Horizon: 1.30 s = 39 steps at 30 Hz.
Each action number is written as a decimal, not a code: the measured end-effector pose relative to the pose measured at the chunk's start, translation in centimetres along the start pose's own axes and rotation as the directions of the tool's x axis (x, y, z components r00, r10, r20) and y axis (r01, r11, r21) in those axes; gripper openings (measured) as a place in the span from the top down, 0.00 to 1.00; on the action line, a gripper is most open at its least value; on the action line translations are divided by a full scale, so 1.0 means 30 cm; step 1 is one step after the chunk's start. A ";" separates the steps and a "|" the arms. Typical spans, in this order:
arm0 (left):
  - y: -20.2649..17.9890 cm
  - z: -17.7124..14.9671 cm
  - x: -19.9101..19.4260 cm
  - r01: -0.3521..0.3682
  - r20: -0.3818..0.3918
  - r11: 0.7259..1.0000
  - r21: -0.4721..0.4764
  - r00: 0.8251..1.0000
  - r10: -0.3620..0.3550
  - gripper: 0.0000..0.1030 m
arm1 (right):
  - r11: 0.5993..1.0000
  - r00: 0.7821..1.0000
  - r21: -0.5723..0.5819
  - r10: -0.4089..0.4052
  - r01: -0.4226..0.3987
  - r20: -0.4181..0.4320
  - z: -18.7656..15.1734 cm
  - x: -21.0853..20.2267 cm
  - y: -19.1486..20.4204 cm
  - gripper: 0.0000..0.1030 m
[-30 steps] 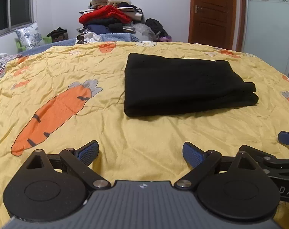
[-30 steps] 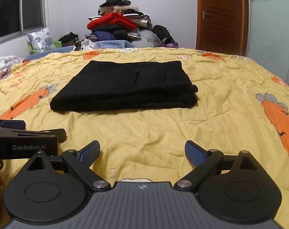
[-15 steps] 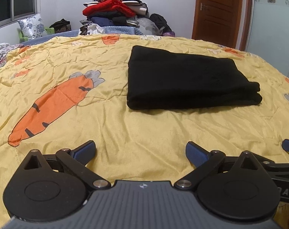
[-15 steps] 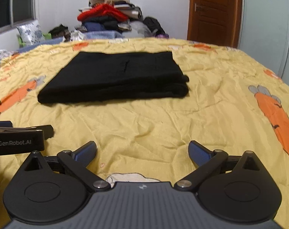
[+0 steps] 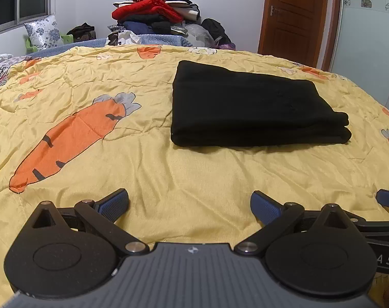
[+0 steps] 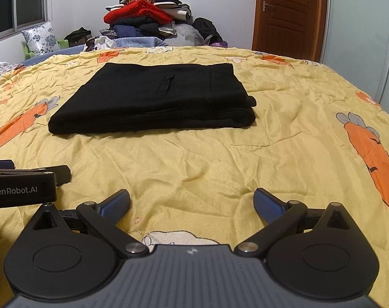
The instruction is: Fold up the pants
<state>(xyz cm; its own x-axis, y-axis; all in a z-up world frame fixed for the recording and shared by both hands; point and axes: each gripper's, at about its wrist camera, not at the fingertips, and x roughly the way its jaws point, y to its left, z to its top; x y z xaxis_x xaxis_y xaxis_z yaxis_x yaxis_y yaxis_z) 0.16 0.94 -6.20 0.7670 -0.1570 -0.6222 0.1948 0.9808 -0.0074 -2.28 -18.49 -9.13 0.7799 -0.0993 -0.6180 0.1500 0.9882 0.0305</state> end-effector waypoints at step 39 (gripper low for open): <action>-0.013 -0.010 -0.006 -0.027 0.005 0.999 0.017 1.000 0.027 0.00 | 1.000 1.000 0.000 0.001 -0.001 -0.002 0.001 -0.001 0.002 0.00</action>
<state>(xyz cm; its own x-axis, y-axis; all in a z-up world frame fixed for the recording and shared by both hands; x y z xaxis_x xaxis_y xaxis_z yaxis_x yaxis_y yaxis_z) -0.24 0.64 -6.33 0.7751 -0.1309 -0.6182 0.1840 0.9827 0.0226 -2.27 -18.43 -9.09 0.7786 -0.0983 -0.6198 0.1496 0.9883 0.0312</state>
